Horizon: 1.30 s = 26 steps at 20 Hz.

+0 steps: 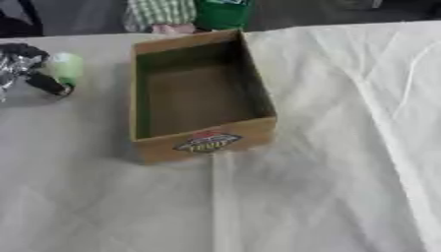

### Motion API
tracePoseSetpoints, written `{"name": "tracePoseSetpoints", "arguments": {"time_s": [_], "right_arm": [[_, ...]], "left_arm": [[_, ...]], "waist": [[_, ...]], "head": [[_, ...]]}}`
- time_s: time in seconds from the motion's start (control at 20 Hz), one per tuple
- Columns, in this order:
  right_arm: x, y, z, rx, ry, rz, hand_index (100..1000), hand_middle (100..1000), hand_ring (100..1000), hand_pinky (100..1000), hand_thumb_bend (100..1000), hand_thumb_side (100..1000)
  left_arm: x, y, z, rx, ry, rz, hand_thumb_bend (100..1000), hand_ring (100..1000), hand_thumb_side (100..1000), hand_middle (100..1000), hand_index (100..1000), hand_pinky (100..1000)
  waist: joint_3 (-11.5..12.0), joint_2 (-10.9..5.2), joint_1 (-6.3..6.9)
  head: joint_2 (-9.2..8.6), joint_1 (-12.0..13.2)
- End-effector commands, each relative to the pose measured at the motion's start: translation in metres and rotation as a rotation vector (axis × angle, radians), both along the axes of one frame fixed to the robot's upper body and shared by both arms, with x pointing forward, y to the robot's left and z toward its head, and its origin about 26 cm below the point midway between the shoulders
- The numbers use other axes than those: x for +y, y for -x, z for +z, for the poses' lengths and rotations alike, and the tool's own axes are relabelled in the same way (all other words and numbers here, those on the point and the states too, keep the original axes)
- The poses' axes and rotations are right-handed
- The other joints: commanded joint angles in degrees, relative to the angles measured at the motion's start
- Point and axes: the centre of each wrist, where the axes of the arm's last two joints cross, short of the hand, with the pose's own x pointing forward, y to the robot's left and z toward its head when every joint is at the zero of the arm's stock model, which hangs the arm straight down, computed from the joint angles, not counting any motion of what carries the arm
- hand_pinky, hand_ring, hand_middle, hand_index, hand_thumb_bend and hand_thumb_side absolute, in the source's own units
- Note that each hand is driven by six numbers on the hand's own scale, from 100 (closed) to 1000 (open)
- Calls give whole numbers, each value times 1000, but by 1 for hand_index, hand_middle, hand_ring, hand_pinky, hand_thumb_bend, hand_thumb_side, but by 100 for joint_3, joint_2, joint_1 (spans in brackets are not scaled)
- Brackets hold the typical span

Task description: Pick up objects on the table and place them in the box.

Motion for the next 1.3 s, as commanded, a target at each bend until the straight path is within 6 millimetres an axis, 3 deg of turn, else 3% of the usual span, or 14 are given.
{"name": "tracePoseSetpoints", "arguments": {"time_s": [0.05, 0.3, 0.45, 0.9, 1.3], "right_arm": [[0, 3, 8, -27, 19, -4, 910, 795, 774, 847, 100, 732], [0, 3, 8, -30, 15, -3, 910, 794, 774, 847, 100, 732], [-1, 4, 7, -28, 13, -5, 910, 793, 774, 847, 100, 732], [-3, 4, 4, -18, 5, -15, 910, 792, 775, 846, 100, 729], [-5, 5, 3, -18, -1, -15, 909, 793, 774, 844, 100, 720]], "left_arm": [[3, 1, 13, -69, -26, 13, 207, 812, 611, 756, 935, 564], [4, 0, 11, -116, -71, 10, 100, 730, 510, 619, 791, 493], [2, 1, 14, -173, -102, 6, 100, 685, 435, 556, 730, 469], [-6, 9, 36, -366, -105, -70, 100, 552, 325, 405, 559, 429], [-34, 29, 69, -530, -107, -233, 100, 543, 295, 390, 546, 431]], "waist": [[-10, -97, -19], [-26, -82, -11], [-37, -83, -12], [58, -233, -24], [133, -466, -67]], "head": [[-60, 13], [-69, 17], [-48, 4], [167, -109], [295, -205]]}}
